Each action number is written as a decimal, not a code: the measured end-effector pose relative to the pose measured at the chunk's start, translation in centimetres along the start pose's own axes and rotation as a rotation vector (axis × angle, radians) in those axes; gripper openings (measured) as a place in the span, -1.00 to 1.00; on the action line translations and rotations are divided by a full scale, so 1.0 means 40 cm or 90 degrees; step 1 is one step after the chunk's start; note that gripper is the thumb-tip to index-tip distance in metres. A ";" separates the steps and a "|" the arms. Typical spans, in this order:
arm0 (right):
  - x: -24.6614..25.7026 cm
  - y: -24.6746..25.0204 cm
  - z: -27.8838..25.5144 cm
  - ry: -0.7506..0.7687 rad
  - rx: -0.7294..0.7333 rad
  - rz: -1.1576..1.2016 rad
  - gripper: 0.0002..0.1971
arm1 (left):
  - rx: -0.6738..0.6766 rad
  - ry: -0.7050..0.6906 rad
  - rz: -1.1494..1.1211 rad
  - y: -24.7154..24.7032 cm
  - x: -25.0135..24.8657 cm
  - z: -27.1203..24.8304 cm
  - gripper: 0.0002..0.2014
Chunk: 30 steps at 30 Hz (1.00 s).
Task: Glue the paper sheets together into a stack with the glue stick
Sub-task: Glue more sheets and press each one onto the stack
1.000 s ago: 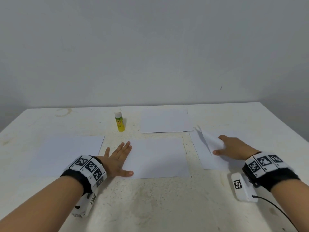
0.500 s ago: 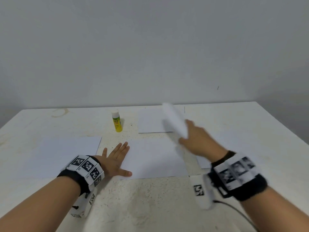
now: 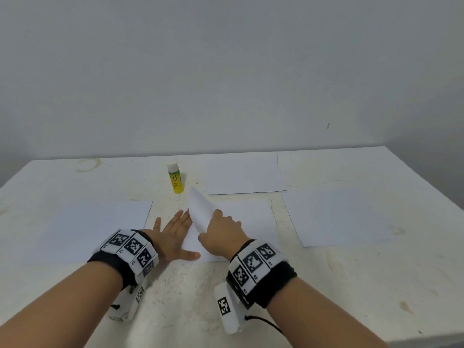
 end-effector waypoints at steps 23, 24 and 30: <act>0.000 0.002 -0.037 -0.046 0.030 0.008 -0.28 | 0.011 0.031 0.023 -0.002 -0.001 -0.005 0.29; 0.000 0.003 -0.037 -0.045 0.031 0.008 -0.27 | 0.012 0.022 0.022 0.000 -0.003 -0.007 0.32; 0.003 0.009 -0.038 -0.043 0.042 -0.001 -0.21 | 0.013 0.012 0.024 0.004 -0.002 -0.005 0.67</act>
Point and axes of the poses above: each hand's wrist, its own z-axis towards the middle knuckle, its own y-axis out of the back of the hand, x = y × z, the point moved 3 cm from there along z, towards the middle knuckle, and after that the axes turned 7 degrees about -z, right-handed, at the moved point
